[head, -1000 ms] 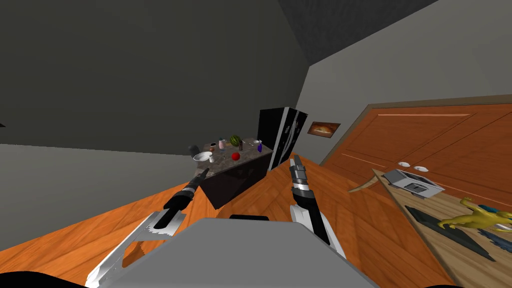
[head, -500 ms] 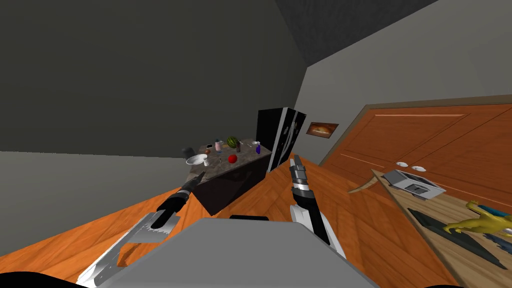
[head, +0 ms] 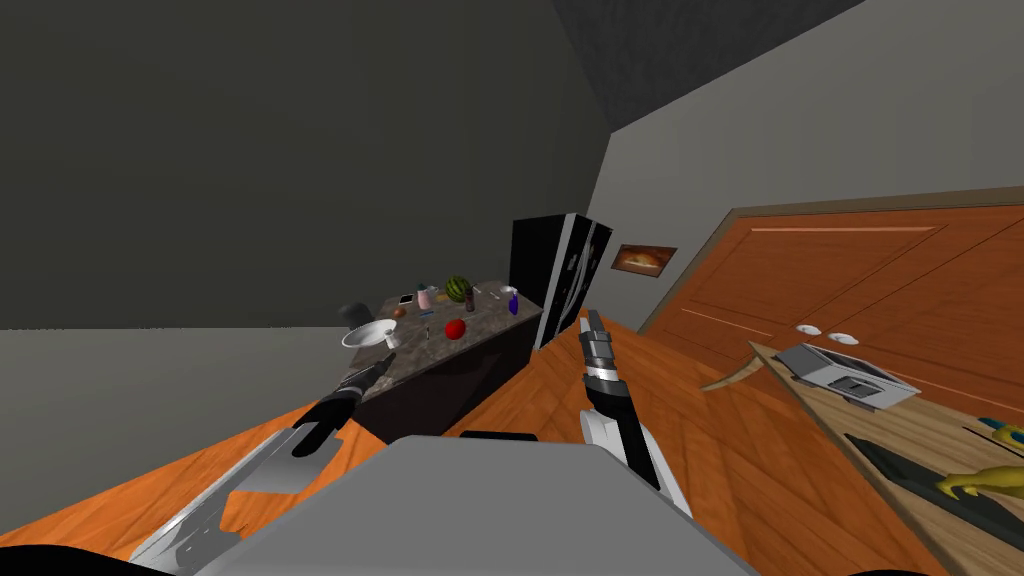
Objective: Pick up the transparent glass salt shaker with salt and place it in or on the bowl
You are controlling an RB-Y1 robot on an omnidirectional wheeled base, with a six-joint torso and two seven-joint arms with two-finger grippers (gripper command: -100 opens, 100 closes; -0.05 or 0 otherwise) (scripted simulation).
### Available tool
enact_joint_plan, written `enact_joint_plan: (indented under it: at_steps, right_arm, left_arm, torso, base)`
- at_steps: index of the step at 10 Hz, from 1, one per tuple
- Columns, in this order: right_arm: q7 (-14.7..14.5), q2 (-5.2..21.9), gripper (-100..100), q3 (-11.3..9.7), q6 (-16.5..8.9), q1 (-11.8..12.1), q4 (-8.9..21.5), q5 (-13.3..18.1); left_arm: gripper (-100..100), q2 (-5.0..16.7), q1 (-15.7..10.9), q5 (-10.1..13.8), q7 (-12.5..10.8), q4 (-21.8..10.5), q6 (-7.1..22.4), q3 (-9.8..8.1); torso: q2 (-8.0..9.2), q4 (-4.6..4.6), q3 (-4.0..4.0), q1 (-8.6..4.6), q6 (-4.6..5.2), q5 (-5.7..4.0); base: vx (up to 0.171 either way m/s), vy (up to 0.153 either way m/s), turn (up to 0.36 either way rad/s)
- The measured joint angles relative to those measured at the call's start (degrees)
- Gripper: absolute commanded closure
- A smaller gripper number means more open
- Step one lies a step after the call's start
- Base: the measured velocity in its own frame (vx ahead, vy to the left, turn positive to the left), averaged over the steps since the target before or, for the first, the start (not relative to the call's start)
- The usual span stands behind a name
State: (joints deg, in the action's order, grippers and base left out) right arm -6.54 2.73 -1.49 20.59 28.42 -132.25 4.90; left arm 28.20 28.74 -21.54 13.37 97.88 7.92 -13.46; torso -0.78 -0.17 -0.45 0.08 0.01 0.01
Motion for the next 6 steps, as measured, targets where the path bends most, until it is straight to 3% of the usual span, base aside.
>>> enact_joint_plan:
  at_steps: [2, 5, 6]
  right_arm:
    - [0.0, 0.0, 0, -0.01, 0.0, 0.0, 0.0, 0.0]
    - [0.0, 0.0, 0, 0.0, 0.0, -0.01, 0.0, 0.0]
    - [0.0, 0.0, 0, 0.0, 0.0, 0.0, 0.0, 0.0]
  left_arm:
    - [-100, 2.44, -0.07, -0.29, 1.42, -2.55, 1.33, -0.85]
    - [-100, 4.02, -0.91, -1.38, 3.42, -6.38, 2.14, -2.01]
    - [-100, 4.34, -1.55, -1.91, 4.18, -7.4, 2.74, -2.24]
  torso:
    - [0.01, 0.01, 0.01, -0.19, 0.0, -0.05]
    - [0.17, 0.03, 0.09, -0.01, 0.0, -0.01]
    - [0.15, 0.03, 0.09, 0.04, 0.0, -0.01]
  base:
    - [0.181, -0.028, -0.033]
    - [0.166, 0.017, -0.035]
    - [0.079, 0.018, -0.01]
